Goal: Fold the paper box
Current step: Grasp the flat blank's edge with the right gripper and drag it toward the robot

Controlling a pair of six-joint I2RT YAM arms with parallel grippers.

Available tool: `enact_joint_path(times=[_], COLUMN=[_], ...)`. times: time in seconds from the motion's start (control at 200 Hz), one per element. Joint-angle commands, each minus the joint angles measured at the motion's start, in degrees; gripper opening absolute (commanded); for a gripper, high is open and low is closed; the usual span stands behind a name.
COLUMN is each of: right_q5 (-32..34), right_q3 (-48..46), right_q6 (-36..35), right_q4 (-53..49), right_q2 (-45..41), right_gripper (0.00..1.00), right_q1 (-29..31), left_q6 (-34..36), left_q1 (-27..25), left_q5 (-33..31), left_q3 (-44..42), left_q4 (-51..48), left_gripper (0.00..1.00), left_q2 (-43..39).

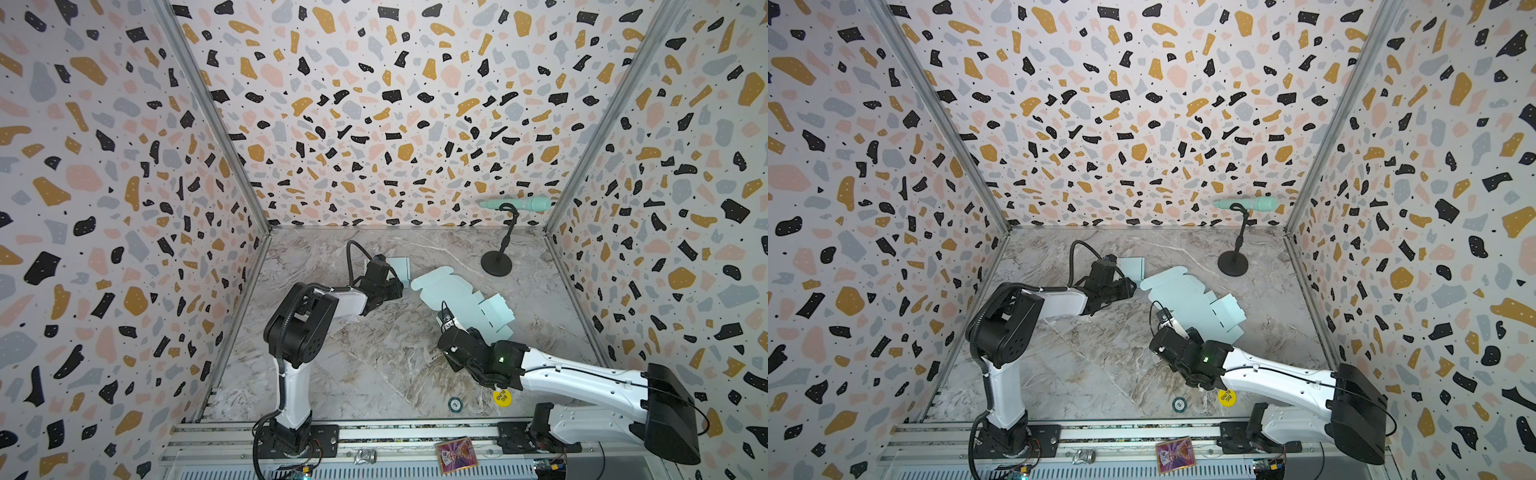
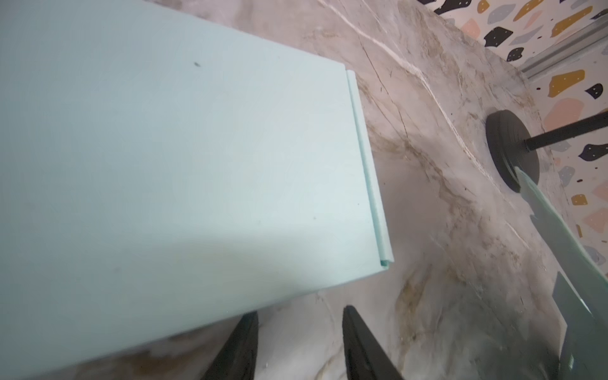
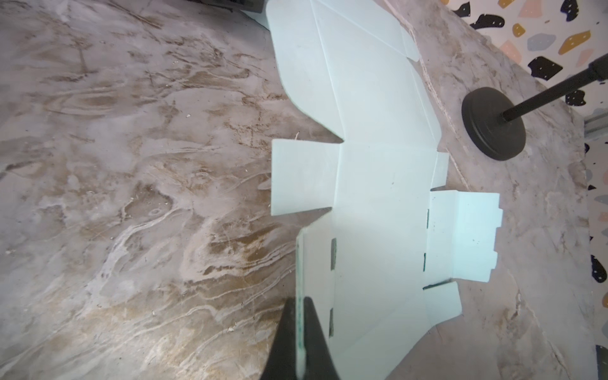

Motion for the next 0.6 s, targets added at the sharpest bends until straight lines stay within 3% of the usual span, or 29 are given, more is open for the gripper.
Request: enact_joint_path(times=[0.0, 0.295, 0.596], right_q5=[1.1, 0.7, 0.9], right_q3=[-0.7, -1.6, -1.6], right_q6=[-4.4, -8.6, -11.4], right_q4=[5.0, 7.5, 11.3], right_q2=[-3.1, -4.1, -3.1], right_gripper=[0.00, 0.00, 0.00], right_q1=[1.3, 3.4, 5.0], left_q6=[0.1, 0.3, 2.8], left_q1=[0.6, 3.2, 7.2], left_q5=[-1.1, -0.8, -0.4], left_q3=[4.2, 9.9, 3.7], left_q4=[1.1, 0.2, -0.1], left_gripper=[0.44, 0.45, 0.45], left_q2=[2.1, 6.7, 2.4])
